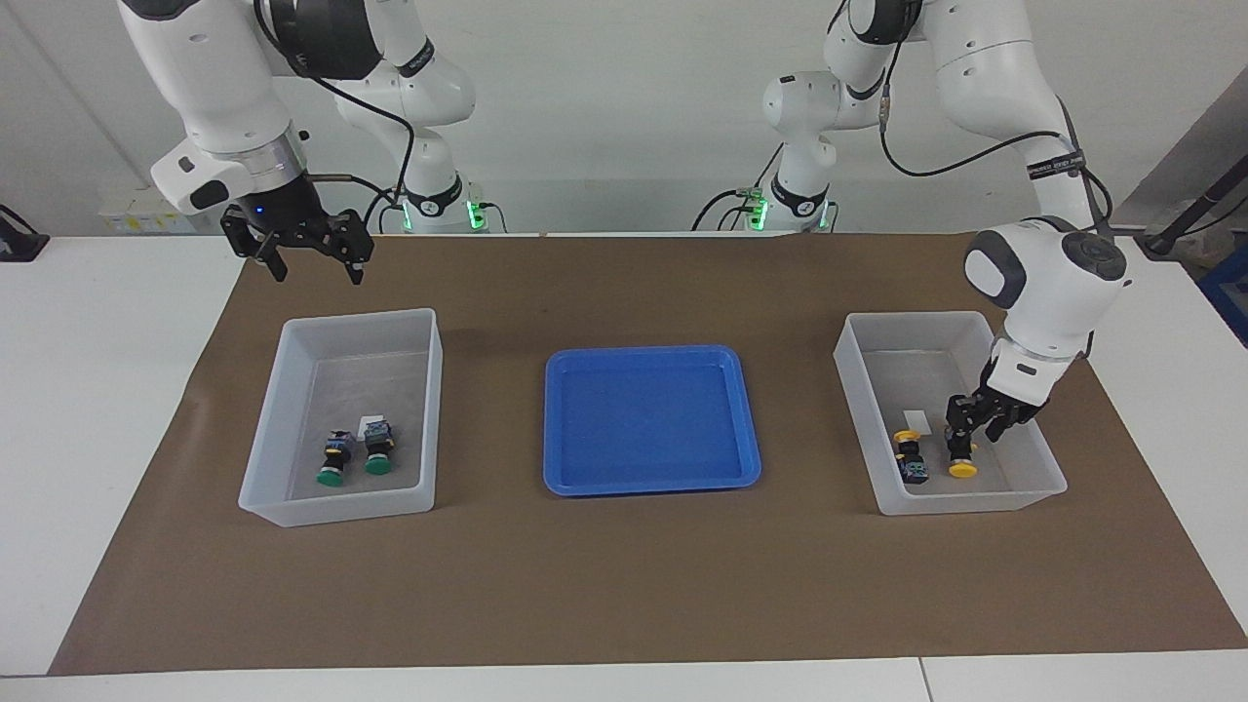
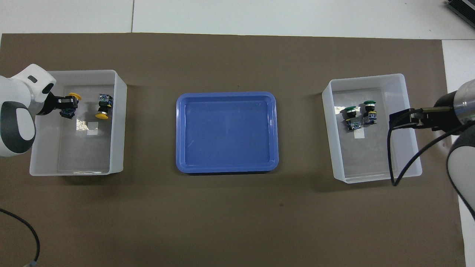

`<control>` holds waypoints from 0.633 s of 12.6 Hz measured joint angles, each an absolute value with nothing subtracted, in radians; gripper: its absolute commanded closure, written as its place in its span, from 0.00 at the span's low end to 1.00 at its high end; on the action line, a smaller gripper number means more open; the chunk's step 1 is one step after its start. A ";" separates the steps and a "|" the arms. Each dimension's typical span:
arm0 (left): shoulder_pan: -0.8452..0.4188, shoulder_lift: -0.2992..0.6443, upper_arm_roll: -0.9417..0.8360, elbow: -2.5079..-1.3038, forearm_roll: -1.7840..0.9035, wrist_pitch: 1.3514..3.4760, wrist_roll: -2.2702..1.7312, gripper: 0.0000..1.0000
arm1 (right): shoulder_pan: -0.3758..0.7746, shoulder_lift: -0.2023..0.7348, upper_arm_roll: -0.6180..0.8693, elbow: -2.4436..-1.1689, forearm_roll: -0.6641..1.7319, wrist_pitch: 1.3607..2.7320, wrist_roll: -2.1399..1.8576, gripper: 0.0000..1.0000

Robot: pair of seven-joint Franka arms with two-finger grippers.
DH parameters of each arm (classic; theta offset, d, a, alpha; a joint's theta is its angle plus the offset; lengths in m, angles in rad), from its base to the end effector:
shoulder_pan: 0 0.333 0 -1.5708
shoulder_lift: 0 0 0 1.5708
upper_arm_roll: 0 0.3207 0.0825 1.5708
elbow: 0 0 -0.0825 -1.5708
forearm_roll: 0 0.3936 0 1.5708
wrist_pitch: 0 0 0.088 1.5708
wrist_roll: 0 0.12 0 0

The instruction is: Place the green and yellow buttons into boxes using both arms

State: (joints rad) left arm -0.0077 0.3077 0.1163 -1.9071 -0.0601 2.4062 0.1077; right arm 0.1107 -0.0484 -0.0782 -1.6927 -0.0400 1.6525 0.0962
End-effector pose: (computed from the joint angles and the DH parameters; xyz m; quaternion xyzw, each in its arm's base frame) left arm 0.6459 0.0656 0.3435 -0.9952 -0.0163 -0.0968 0.0055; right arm 0.5544 0.0126 0.5914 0.9994 -0.0302 0.0052 0.0177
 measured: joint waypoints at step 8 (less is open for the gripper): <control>-0.046 0.307 0.112 -1.809 -0.059 2.281 0.109 0.07 | 0.046 -0.043 0.007 -1.676 -0.040 1.652 0.089 0.00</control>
State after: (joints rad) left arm -0.0465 0.3065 0.1118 -1.8091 -0.0585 2.2810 0.1085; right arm 0.0460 -0.0428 0.0075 -1.6762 -0.0400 1.6521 0.0893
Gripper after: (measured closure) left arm 0.070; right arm 0.000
